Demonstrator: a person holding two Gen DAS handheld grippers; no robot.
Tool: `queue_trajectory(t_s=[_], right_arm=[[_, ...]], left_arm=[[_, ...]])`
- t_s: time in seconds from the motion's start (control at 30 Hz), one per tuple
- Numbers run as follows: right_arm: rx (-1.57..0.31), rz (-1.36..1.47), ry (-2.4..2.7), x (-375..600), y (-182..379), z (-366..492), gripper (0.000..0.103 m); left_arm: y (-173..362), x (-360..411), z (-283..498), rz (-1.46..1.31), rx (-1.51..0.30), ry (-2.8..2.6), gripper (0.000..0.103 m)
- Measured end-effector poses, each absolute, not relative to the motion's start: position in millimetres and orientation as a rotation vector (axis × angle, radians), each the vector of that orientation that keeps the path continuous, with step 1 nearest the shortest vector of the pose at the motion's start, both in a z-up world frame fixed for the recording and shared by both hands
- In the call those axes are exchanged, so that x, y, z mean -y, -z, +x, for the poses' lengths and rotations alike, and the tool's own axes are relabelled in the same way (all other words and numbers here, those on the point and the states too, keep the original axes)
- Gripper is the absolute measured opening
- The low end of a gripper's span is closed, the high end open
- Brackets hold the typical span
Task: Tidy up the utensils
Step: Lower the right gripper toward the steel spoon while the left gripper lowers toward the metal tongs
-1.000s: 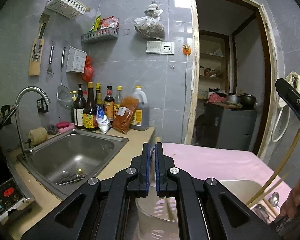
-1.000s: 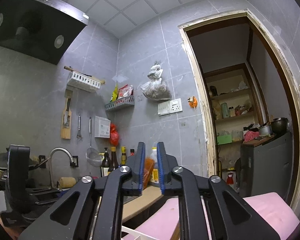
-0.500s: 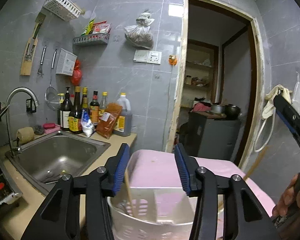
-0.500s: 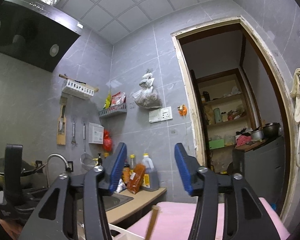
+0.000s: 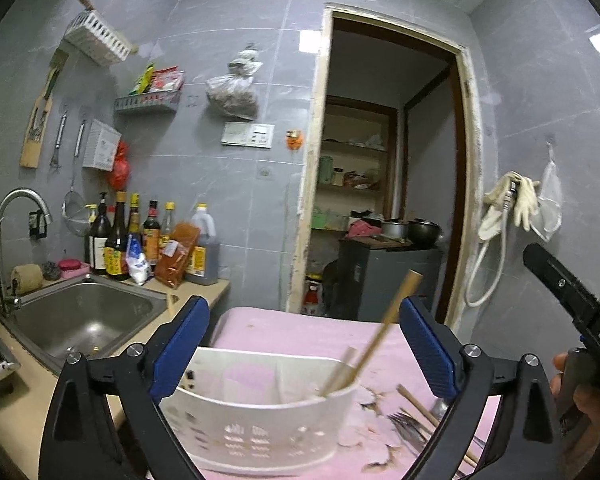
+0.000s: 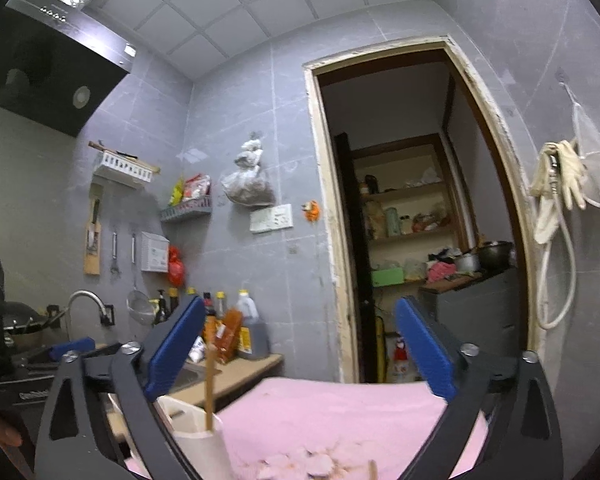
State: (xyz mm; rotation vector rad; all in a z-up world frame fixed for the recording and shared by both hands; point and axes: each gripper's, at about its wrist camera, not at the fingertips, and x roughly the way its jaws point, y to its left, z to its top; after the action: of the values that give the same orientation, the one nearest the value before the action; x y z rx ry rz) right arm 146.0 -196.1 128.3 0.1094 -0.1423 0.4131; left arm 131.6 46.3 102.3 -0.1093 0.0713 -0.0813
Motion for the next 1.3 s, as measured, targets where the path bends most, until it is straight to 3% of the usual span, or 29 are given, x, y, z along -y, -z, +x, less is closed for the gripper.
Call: queue_trajectory(t_s=[0.27,0.9,1.03,1.17,1.3], right_arm=[[0.029,0.034,-0.334,236,-107,131,0.103],[-0.467,-0.145,-0.265,272,-34,169,0.103],[-0.567,-0.145,-0.298,272,-19,185,0.095],[-0.644,-0.136,-0.328,271,-9,198,0.078],[-0.657,-0.158,-0.333,268,-7,202,0.067]], left_arm=[[-85,-13,129,-0.066,-0.144,0.153,0.095],[-15,60,181,0.035,-0.607,0.314,0.095],[-6,66,196,0.041,-0.686,0.328,0.093],[3,73,213,0.047,-0.745,0.356,0.074],[11,80,229,0.048,-0.803,0.379,0.063]])
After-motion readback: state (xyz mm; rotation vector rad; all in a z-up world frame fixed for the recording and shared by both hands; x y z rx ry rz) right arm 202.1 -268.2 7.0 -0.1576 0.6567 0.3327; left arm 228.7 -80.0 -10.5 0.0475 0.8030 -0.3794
